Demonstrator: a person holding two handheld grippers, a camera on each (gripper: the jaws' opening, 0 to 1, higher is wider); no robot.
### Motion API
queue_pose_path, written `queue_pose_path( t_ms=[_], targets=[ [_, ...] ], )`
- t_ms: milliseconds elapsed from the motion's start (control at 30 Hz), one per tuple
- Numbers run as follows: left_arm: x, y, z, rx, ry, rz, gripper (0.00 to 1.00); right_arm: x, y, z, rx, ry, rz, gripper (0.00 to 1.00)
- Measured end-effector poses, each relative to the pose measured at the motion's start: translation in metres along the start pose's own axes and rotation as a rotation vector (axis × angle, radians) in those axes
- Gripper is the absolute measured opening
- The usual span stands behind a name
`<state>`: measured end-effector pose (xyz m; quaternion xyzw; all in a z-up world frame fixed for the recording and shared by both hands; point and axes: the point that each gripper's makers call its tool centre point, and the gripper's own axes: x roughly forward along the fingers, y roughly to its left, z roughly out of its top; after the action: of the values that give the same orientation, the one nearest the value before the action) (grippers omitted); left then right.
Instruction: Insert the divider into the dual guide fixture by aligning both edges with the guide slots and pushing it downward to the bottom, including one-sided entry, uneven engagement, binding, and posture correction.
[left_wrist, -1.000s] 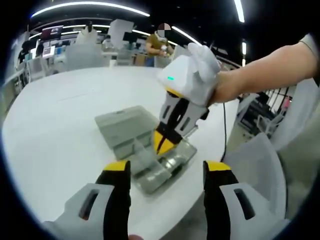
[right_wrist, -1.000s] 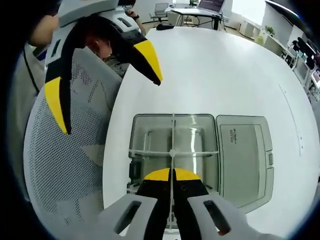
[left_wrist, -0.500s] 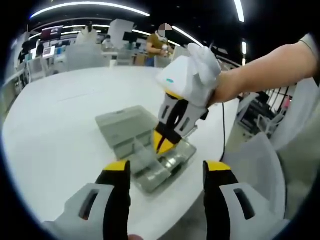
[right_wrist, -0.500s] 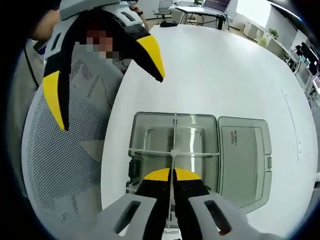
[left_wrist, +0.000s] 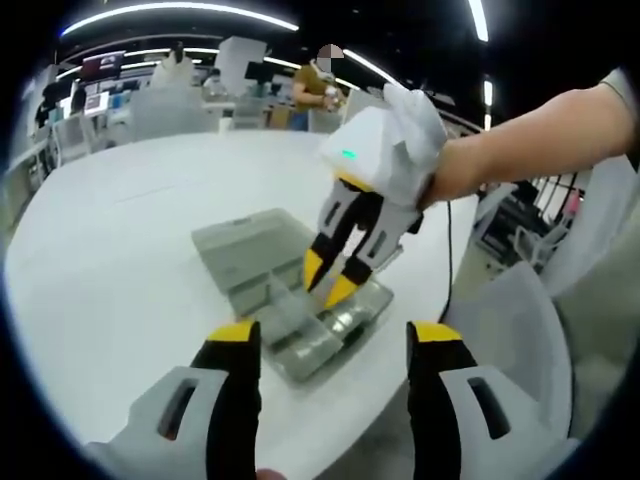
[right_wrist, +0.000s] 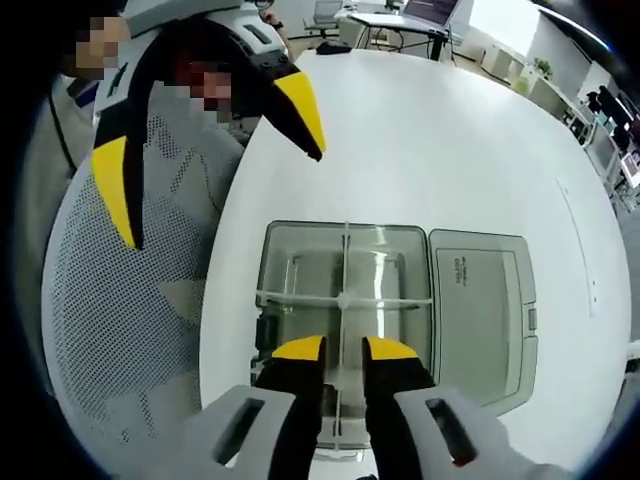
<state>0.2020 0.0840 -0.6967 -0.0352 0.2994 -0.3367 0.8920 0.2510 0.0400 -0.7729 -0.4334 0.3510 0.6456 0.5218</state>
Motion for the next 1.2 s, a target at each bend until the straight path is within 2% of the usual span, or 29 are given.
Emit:
queue_pose_path(
  t_ms=[600, 1200],
  targets=[
    [0.006, -0.003, -0.012, 0.014, 0.039, -0.012, 0.57, -0.015, 0.005, -0.014, 0.103, -0.083, -0.041, 0.23],
    [0.009, -0.002, -0.015, 0.031, 0.069, -0.012, 0.58, -0.032, 0.013, -0.021, 0.2, -0.174, -0.103, 0.35]
  ],
)
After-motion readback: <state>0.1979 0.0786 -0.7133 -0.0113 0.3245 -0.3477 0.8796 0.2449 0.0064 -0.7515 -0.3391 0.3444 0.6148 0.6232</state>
